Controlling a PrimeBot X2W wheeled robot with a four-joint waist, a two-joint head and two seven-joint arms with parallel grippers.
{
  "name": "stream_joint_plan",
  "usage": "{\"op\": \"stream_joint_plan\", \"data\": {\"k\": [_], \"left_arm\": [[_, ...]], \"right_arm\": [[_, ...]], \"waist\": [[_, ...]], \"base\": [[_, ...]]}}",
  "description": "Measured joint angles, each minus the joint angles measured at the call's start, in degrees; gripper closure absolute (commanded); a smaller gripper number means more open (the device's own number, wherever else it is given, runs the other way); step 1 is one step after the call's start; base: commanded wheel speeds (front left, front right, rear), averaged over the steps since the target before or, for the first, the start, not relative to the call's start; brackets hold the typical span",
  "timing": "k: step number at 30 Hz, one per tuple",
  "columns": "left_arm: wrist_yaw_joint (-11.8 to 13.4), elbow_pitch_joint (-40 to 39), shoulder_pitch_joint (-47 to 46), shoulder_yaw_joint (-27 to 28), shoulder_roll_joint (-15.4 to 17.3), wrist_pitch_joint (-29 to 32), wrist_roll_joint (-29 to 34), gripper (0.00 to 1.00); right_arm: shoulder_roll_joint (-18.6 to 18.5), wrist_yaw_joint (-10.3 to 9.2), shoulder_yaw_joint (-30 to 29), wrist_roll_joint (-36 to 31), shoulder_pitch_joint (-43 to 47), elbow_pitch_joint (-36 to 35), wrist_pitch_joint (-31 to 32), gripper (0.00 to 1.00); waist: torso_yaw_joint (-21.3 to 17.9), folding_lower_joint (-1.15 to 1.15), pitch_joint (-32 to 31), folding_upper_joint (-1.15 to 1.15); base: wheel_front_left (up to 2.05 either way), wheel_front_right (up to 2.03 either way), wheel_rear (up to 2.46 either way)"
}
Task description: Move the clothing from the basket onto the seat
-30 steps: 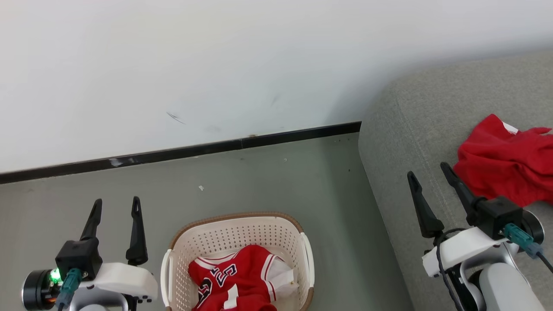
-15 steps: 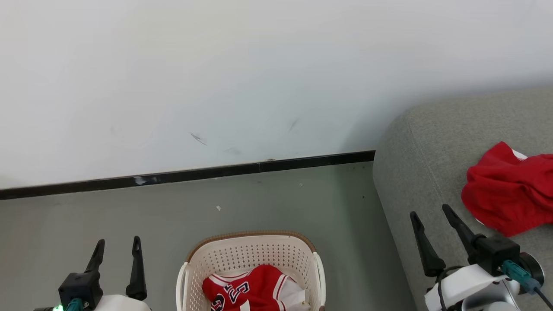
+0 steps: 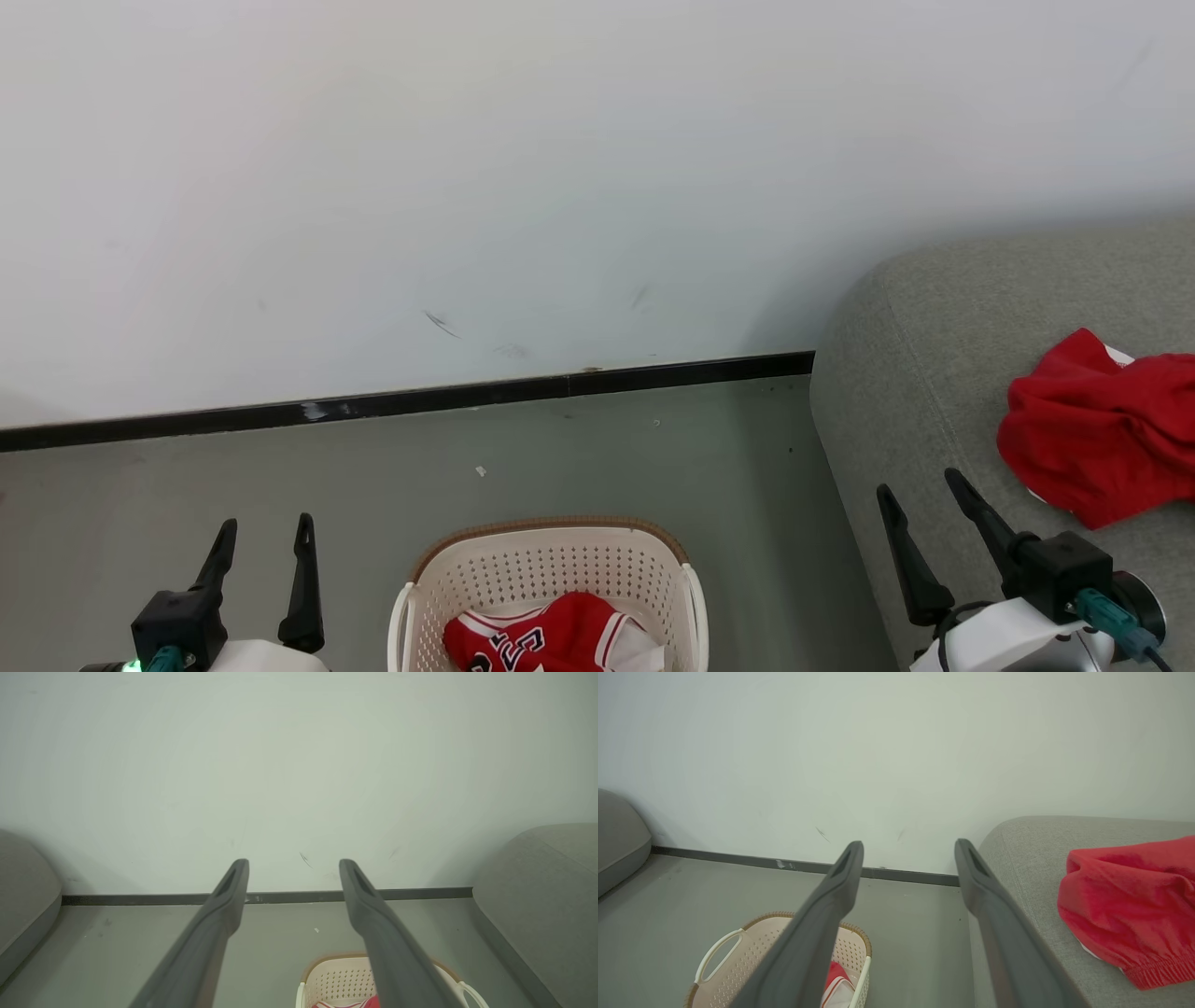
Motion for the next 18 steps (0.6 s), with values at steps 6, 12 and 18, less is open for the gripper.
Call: {"op": "stream_joint_plan", "data": {"k": [6,12,18], "left_arm": [[-0.41,-0.12,0.02,0.22,0.02,0.00,0.00,0.00],[-0.42,-0.35,0.07,0.67,0.02,0.00,0.01,0.00],[-0.43,-0.70,0.46,0.93,0.03,0.00,0.02,0.00]], "right_arm": [[0.03,0.00,-0.08,0.01,1.07,-0.55,0.00,0.00],[0.04,0.00,-0.01,0.74,1.10,-1.66,0.00,0.00],[0.04,0.00,0.01,1.23,1.11,-2.02,0.00,0.00]], "waist": [[0.05,0.00,0.09,0.00],[0.11,0.00,0.33,0.00],[0.15,0.00,0.83,0.00]], "base": [[0.00,0.00,0.00],[0.00,0.00,0.00],[0.00,0.00,0.00]]}}
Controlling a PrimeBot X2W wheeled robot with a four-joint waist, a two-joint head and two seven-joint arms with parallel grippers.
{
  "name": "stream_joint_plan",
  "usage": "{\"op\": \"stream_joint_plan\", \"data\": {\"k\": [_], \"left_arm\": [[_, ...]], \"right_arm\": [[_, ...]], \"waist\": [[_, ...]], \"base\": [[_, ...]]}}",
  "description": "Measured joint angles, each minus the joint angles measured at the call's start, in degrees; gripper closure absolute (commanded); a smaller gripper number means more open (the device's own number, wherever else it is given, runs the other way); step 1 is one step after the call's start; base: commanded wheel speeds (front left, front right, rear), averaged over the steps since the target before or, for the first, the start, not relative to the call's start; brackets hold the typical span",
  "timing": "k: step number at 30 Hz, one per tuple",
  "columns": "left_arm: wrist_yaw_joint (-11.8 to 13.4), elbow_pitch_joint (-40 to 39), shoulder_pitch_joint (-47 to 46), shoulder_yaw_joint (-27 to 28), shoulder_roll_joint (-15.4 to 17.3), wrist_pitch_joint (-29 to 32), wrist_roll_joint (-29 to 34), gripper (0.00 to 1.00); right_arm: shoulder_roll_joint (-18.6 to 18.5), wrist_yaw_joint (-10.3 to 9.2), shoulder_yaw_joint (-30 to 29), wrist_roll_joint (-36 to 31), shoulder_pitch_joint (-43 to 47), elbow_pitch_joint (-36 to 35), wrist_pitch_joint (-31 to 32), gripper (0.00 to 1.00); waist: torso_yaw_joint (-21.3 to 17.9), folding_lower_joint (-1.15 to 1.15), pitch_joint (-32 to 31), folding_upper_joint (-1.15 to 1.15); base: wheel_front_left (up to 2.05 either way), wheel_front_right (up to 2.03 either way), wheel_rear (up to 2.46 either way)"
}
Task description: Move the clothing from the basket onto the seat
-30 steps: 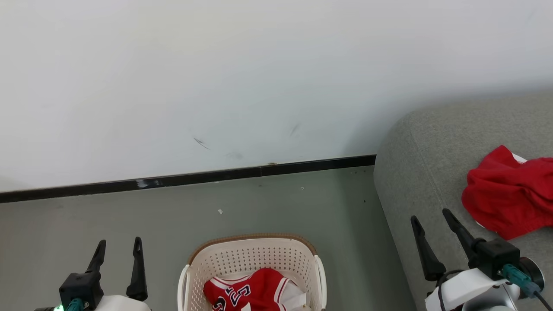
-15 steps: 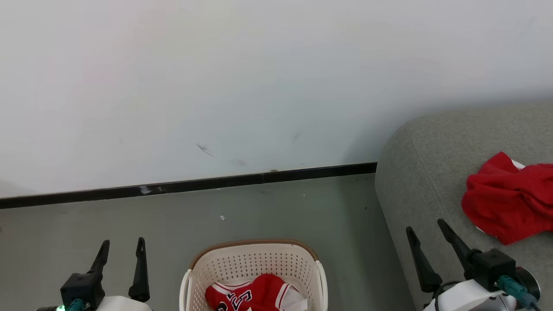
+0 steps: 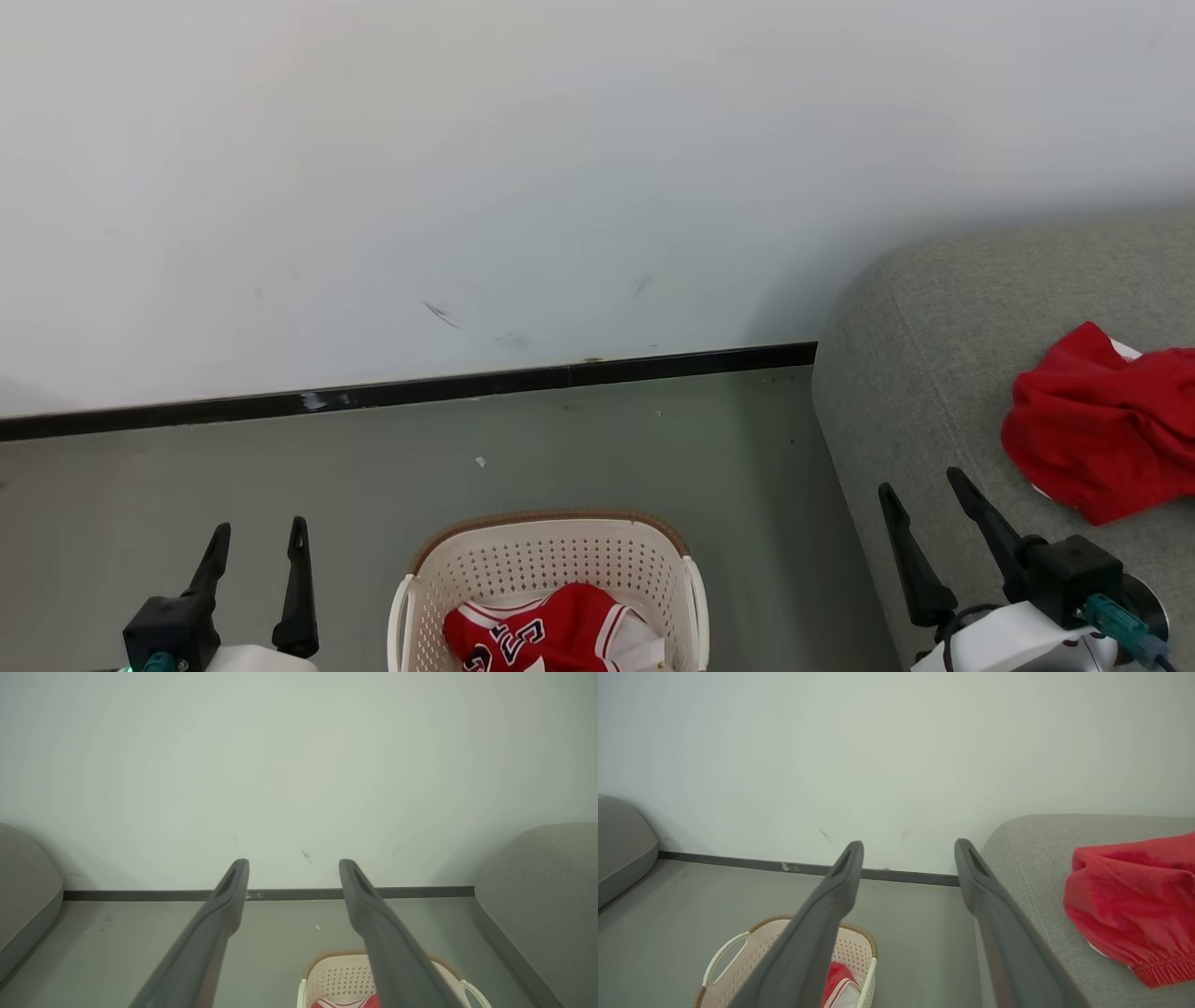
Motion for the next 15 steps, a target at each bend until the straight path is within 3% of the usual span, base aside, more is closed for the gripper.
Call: {"op": "stream_joint_plan", "data": {"k": [15], "left_arm": [[-1.60,0.76,0.62,-1.99,1.23,0.60,1.03,0.00]], "right_arm": [[0.02,0.00,-1.34,-0.44,0.07,-2.77,0.00,0.00]], "waist": [[-0.35,0.00,2.37,0.00]], "base": [[0.00,0.00,0.00]]}}
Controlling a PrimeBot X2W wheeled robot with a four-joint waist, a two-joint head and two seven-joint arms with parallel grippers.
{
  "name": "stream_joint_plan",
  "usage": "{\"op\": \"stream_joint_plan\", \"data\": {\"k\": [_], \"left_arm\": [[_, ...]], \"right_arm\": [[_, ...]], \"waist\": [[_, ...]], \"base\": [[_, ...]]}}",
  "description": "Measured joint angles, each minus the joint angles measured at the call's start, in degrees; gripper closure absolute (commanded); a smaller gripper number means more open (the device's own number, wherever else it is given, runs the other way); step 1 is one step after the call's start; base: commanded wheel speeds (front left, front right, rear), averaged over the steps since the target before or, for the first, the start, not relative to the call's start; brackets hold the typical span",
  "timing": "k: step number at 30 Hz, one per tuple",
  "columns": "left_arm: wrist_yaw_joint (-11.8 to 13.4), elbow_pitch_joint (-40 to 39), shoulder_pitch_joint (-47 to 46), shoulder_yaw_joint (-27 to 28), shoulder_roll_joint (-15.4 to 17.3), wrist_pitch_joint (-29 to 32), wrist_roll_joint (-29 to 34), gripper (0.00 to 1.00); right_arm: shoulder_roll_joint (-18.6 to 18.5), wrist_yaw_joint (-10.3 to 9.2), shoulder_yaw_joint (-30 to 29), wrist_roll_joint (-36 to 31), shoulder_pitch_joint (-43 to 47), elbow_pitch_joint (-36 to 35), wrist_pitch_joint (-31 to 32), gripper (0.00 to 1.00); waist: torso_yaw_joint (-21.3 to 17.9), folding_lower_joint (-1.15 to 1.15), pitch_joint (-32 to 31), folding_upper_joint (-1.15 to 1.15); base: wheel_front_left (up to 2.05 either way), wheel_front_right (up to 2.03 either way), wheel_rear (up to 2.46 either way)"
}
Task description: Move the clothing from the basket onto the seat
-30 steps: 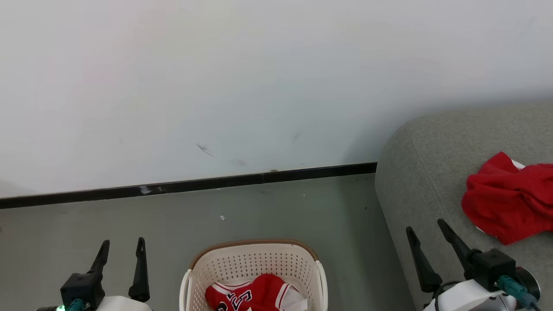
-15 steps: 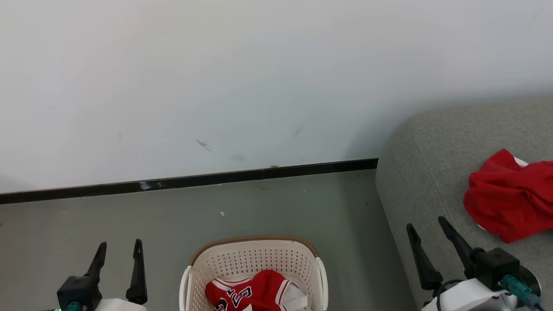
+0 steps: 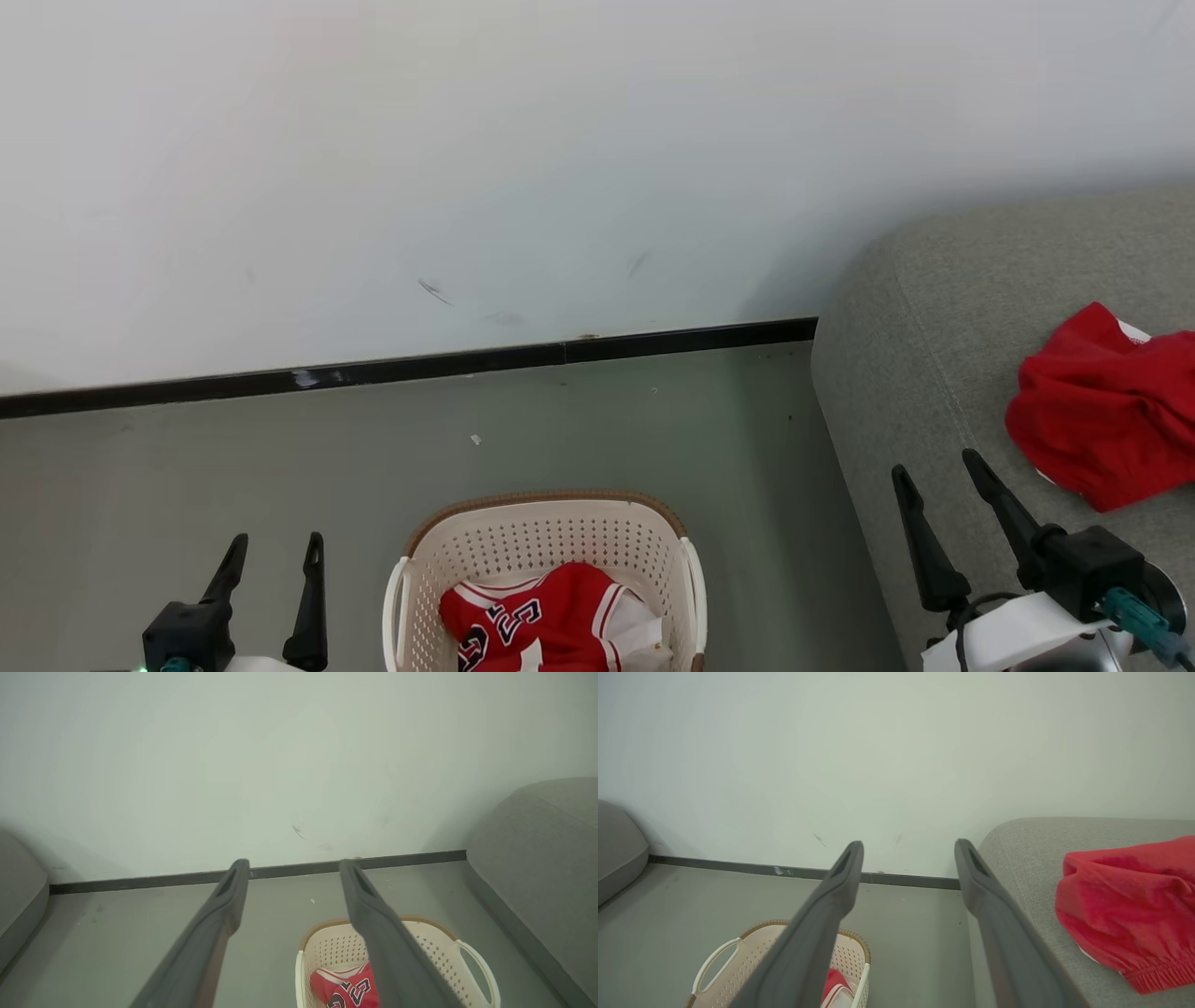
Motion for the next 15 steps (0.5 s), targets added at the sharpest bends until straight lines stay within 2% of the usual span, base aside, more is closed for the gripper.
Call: {"op": "stream_joint_plan", "data": {"k": [8,15], "left_arm": [[-1.69,1.34,-3.11,-3.12,0.93,2.30,2.23,0.00],[-5.03,3.92,-8.25,-7.88,1.35,5.16,4.94,0.00]], "right_arm": [[0.01,0.00,-0.53,-0.18,-0.05,-2.13,0.00,0.00],[0.07,0.00,-1.64,-0.27,-0.20,-4.47,0.00,0.00]], "waist": [[-0.39,0.00,2.28,0.00],[-1.03,0.00,4.97,0.00]], "base": [[0.00,0.00,0.00],[0.00,0.00,0.00]]}}
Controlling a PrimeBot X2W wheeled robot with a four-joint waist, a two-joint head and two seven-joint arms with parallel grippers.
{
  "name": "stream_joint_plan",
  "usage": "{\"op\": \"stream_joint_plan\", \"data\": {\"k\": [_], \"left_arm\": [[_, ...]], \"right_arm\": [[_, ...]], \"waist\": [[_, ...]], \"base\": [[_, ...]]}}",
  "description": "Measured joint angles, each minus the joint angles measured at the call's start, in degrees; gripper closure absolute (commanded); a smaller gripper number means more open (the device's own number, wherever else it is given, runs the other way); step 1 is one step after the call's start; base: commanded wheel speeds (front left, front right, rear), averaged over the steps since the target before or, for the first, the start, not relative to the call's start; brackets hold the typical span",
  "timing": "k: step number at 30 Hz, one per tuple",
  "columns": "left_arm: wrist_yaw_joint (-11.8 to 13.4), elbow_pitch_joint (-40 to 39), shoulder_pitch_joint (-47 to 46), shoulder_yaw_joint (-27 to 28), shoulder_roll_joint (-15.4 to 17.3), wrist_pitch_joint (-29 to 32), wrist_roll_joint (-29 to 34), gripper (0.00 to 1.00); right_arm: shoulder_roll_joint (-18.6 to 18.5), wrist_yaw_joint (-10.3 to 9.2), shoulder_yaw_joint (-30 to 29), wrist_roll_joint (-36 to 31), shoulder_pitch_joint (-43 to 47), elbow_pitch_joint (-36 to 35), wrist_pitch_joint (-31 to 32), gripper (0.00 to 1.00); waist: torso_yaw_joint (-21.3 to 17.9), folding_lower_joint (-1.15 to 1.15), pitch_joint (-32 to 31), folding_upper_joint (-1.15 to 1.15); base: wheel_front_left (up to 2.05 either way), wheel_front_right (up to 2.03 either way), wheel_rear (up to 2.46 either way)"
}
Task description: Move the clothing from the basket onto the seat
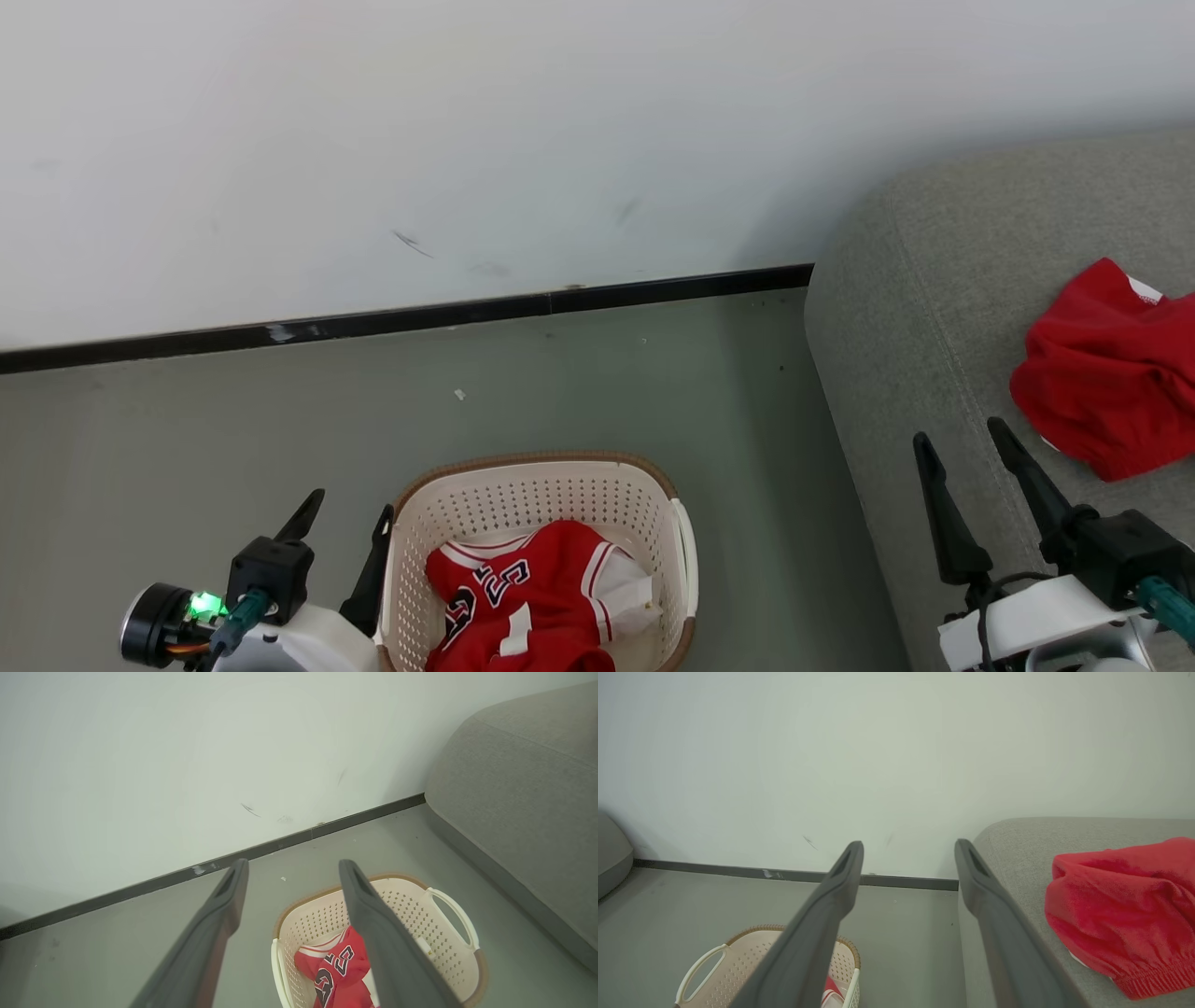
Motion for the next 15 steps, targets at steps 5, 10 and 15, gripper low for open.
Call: {"op": "stream_joint_plan", "data": {"k": [5,10,15], "left_arm": [[-1.63,2.46,-3.57,-2.44,-0.83,1.70,1.23,0.00],[-3.50,5.80,-6.24,-5.14,-1.85,3.58,2.25,0.00],[-4.47,8.22,-7.93,-6.38,-2.57,4.50,3.03,0.00]], "right_arm": [[0.01,0.00,-1.63,0.01,-0.13,-1.60,0.00,0.00],[0.03,0.00,-2.22,0.00,-0.60,-3.96,0.00,0.00],[0.05,0.00,-3.11,-0.15,-2.26,-5.77,0.00,0.00]], "waist": [[-0.67,0.00,2.28,0.00],[-1.50,0.00,4.86,0.00],[-2.29,0.00,7.13,0.00]], "base": [[0.00,0.00,0.00],[0.00,0.00,0.00],[0.00,0.00,0.00]]}}
